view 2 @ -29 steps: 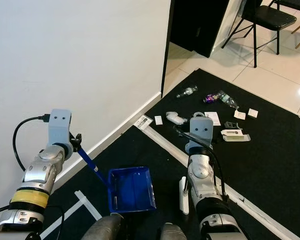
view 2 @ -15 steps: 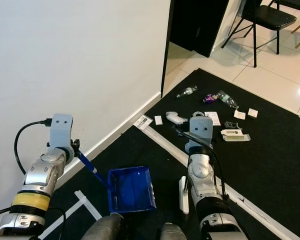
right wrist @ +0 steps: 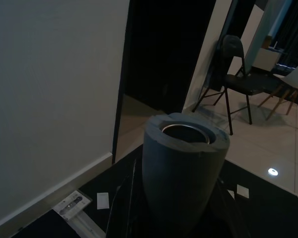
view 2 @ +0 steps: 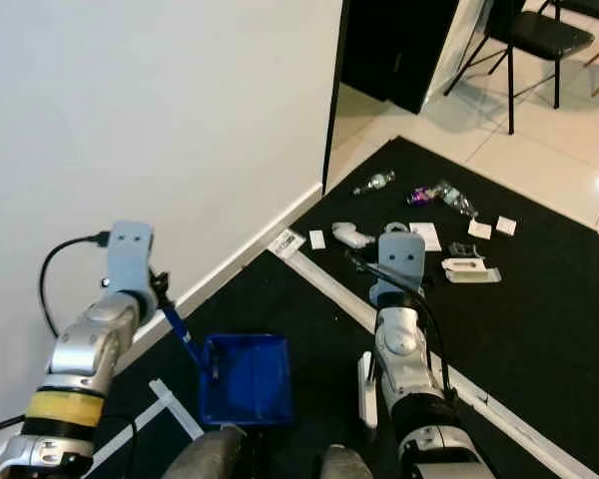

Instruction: Sweep floor

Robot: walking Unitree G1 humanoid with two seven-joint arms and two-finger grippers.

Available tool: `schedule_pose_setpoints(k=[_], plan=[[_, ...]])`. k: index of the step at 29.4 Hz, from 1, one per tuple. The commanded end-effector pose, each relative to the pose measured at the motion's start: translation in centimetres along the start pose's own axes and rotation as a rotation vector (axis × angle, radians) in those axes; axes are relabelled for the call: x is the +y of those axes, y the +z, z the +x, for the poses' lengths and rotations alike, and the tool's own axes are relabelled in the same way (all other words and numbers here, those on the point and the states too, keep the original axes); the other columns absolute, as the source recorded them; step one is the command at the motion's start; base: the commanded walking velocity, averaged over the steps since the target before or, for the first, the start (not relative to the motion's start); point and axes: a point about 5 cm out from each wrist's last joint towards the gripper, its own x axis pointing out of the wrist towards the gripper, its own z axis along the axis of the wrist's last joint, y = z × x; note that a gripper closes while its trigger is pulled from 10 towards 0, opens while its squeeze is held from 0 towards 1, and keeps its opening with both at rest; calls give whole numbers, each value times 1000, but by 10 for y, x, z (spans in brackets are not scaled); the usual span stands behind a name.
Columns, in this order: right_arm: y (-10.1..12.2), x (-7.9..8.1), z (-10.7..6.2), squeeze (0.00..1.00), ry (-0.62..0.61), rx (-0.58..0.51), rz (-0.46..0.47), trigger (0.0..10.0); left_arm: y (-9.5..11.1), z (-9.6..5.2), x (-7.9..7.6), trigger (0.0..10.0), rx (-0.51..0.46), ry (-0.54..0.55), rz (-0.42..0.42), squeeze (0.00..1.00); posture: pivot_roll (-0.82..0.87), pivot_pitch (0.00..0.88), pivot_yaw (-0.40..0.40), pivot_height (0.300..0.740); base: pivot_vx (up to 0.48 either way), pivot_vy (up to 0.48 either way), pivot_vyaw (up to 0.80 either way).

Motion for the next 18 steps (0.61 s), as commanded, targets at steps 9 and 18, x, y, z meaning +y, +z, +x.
schedule_pose_setpoints(k=[9,18], plan=[[21,-15,8,0,-42,-92,-23,10000,27,-5,-16,10000,-58,-58,-132,0,-27,58,31,740,0,0,0],[38,-24,10,0,-63,-174,-21,10000,22,0,-20,10000,1,-64,-150,0,-33,53,31,740,0,0,0]])
